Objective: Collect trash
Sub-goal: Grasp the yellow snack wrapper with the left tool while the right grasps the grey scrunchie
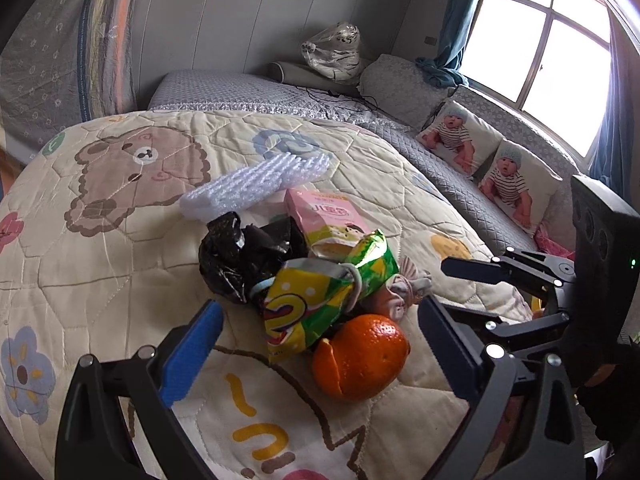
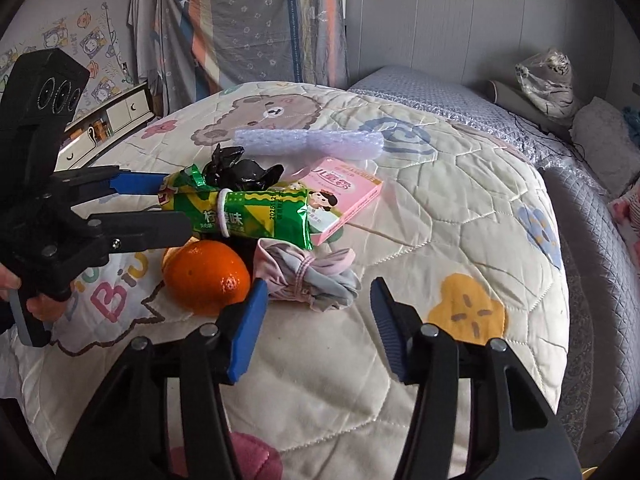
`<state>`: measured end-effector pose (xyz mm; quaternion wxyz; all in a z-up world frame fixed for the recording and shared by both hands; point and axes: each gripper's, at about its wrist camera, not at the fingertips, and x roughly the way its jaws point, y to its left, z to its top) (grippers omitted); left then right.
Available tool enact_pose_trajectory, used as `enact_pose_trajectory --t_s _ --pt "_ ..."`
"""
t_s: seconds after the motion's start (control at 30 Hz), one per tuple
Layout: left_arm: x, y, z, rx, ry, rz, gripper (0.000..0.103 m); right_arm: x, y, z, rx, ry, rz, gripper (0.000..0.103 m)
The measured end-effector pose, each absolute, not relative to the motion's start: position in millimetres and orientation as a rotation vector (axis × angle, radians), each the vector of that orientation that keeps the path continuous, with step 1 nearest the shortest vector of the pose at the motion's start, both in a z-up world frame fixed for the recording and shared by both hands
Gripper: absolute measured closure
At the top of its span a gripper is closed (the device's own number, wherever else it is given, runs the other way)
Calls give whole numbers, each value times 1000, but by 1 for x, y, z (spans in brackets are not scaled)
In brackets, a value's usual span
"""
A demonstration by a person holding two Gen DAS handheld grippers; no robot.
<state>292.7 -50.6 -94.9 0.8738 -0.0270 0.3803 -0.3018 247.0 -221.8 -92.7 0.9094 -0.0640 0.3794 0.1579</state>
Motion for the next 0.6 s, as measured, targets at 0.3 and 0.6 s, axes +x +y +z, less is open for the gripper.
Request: enact_pose_trajectory --t_s 0.3,0.6 --pt "319 -59 -108 -43 855 -597 24 271 -215 -103 -149 844 363 57" --pt "330 -68 -122 -17 902 -599 55 280 -203 -106 -228 841 349 62"
